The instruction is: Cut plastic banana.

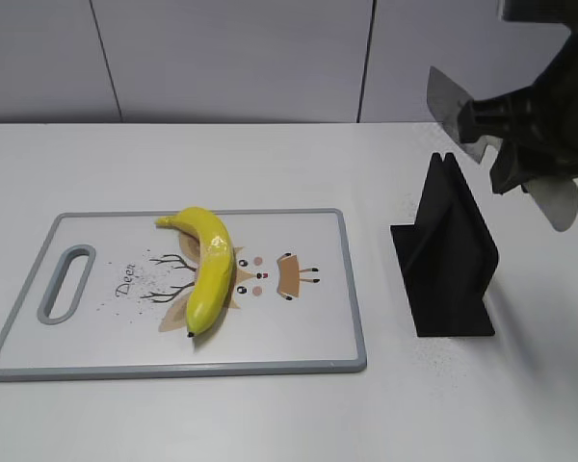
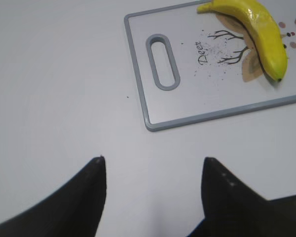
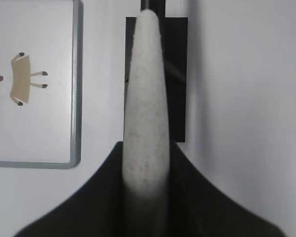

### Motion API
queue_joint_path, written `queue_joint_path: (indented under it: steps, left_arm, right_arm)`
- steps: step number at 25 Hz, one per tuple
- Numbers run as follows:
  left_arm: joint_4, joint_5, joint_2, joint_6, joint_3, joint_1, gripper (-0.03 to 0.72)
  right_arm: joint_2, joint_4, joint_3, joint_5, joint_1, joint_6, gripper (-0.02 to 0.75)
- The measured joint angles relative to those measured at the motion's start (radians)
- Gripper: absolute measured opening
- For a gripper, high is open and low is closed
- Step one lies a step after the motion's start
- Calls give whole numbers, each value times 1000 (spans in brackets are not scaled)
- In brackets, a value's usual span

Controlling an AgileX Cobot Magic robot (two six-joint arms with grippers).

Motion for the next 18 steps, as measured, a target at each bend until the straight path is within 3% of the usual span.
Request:
queue_joint_path:
  steps: [8,18]
  left_arm:
    - [-17,31,-289,-1,24,0,588]
    - [-20,34,-306,-2,24,0,588]
  right_arm:
    - [6,-4,112,-123,0,44,160]
    - [45,-19,184,-227,0,55,160]
